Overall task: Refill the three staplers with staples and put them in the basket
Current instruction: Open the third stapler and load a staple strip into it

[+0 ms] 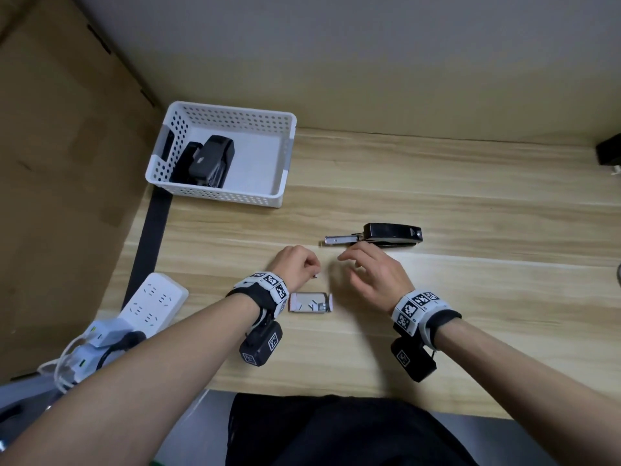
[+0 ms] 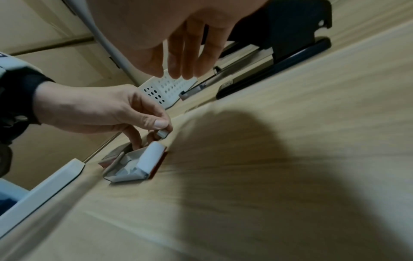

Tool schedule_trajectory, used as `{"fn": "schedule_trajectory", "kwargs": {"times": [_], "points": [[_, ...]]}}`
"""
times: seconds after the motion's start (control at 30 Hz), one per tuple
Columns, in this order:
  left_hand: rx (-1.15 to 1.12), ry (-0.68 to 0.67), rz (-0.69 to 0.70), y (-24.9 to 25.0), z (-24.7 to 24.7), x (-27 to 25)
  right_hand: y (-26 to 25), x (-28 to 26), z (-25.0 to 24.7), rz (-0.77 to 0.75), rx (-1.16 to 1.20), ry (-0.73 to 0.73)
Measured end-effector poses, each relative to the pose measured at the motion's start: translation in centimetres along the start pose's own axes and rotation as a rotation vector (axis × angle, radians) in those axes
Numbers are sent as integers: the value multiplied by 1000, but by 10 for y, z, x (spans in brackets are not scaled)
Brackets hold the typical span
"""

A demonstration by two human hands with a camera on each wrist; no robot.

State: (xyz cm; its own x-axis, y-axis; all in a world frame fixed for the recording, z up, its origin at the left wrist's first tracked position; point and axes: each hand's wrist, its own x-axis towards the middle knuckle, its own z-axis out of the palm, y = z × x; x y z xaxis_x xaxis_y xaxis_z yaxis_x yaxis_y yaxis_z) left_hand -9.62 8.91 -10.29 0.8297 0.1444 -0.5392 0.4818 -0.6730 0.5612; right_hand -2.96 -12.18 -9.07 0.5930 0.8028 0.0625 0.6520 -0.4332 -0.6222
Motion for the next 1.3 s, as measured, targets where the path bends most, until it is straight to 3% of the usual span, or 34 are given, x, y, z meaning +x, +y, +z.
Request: {"fn": "schedule_trajectory", "kwargs": {"times": [0.13,0.43,0.6,0.9,1.13,1.3], "points": [[60,46,11,3,-1,-2,-6,5,11,65,33,-17],[46,125,12,-14,0,-10,-4,24,40,192,46,-221],[-4,237,13,-29,-10,-13,-9,43,60,201,-31,-222],[61,151,127,-23,-12,-31,-9,40,52,199,5,-258],[369,75,194,0,7,-20,15,17,27,260,50,-215],[428,93,208,5,-1,-19,24,9,10,257,46,-182]]}}
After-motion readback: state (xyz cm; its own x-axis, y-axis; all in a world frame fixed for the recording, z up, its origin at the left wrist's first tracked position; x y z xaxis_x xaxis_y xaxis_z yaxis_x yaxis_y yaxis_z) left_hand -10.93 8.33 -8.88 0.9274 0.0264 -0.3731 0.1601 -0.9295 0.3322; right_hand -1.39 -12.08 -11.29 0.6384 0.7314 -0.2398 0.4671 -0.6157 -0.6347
